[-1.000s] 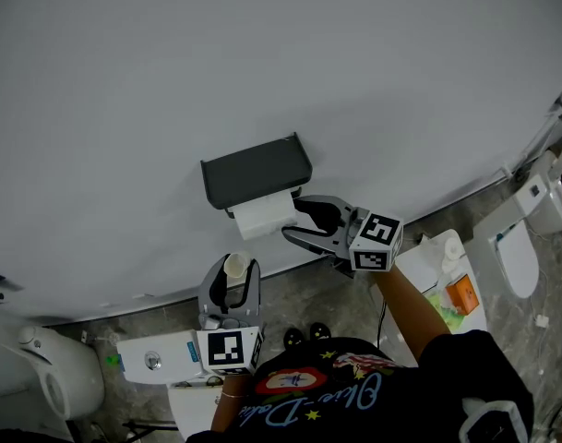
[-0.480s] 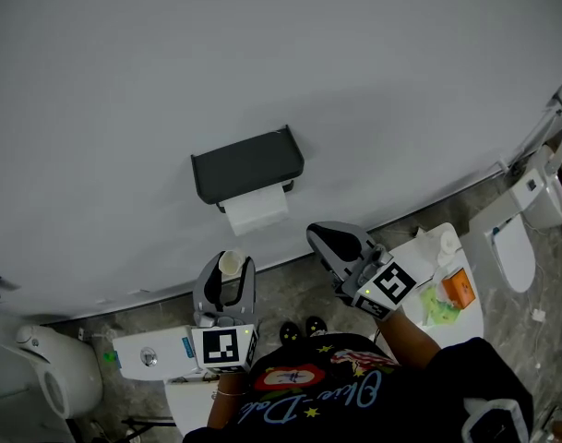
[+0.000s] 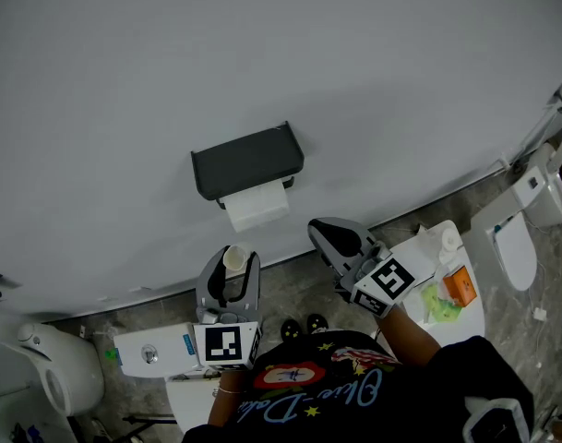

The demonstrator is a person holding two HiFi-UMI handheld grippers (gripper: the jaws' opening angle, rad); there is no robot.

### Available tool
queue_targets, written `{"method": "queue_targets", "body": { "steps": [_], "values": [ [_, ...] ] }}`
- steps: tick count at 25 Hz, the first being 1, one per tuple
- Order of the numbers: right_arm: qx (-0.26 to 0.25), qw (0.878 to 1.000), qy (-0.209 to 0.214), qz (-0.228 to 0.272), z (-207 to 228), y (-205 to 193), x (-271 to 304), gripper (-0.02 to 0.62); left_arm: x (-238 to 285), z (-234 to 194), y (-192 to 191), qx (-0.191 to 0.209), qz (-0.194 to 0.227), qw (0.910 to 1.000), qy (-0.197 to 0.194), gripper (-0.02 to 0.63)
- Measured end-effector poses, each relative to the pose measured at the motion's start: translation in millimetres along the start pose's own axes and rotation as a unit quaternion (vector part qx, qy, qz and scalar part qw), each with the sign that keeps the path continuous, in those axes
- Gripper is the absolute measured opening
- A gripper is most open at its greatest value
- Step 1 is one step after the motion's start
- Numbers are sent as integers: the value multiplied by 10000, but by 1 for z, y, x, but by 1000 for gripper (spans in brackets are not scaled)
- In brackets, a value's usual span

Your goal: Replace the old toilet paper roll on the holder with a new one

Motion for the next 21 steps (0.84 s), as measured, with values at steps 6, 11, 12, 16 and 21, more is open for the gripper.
{"method": "queue_targets", "body": {
  "steps": [6, 11, 12, 16, 21],
  "values": [
    [2, 10000, 17, 17, 0, 0, 0, 14, -1, -2, -1, 0, -12, 10000, 36, 175],
    [-98, 9999, -9, -107, 1, -3, 2, 14, 0, -3, -1, -10, -51, 10000, 41, 175],
    [-103, 9999, -24, -126, 2, -3, 3, 14, 0, -3, -1, -18, -34, 10000, 29, 175],
    [-69, 9999, -45, -115, 3, -3, 3, 14, 0, -3, -2, 5, -45, 10000, 41, 175],
    [-89, 9999, -56, -112, 3, -2, 1, 12, 1, -1, -1, -6, -61, 10000, 28, 175]
  ]
}}
Point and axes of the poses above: the fingertips, and each gripper's own axes: x forward along the fingers, z to its right, y out of its top, the point moved 1 cm from there along -x, backward along the fingers, and after that the axes turned 3 degrees about -z, right-handed, at the moved point
